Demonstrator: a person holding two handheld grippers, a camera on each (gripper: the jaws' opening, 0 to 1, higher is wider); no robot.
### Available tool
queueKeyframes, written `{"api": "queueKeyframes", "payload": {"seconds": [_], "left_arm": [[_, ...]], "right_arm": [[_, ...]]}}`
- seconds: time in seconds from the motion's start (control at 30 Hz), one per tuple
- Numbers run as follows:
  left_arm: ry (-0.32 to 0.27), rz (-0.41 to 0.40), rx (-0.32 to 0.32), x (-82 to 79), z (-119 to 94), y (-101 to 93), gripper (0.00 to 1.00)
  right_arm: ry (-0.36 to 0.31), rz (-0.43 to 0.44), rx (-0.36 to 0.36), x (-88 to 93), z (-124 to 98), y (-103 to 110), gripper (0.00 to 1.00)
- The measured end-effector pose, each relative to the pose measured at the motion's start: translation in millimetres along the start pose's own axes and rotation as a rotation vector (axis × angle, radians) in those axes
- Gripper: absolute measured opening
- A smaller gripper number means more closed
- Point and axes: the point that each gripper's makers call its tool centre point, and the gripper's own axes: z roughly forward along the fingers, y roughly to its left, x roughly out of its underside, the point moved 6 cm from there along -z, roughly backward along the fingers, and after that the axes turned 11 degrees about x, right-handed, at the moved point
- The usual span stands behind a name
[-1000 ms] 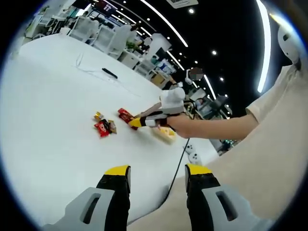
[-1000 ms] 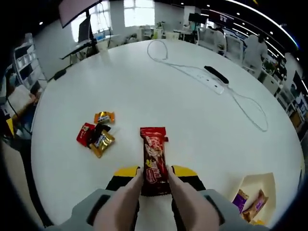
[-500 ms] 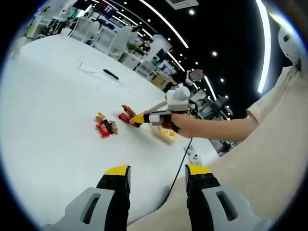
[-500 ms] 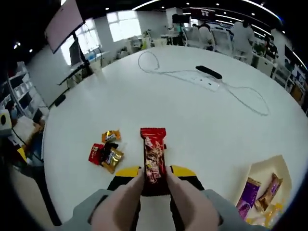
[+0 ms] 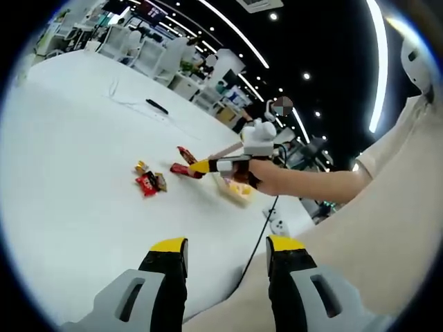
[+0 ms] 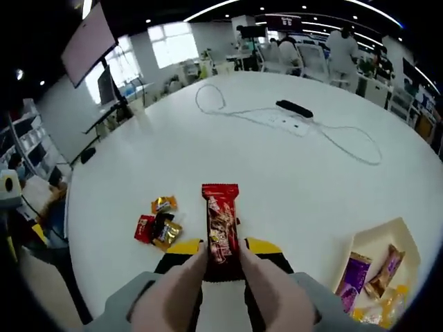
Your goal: Place the target food into the container with the food tongs after gripping and lifting it, then release it inside without dropping or visibly crushing the food.
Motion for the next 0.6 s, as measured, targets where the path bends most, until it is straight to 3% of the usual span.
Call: {"api": "queueKeyframes", "payload": {"seconds": [0.13,0.6], "left_arm": [[0.000,0.004,0.003,0.0,0,-1.0,0.45],[0.009,0.019,0.018,0.9,2,-5.0,0.45]], "right_arm": [[-0.022,0.042,-0.005,-3.9,-4,-2,0.21],[-0.037,0.061,0.018,-0.3,-20,-6,0.22]]}}
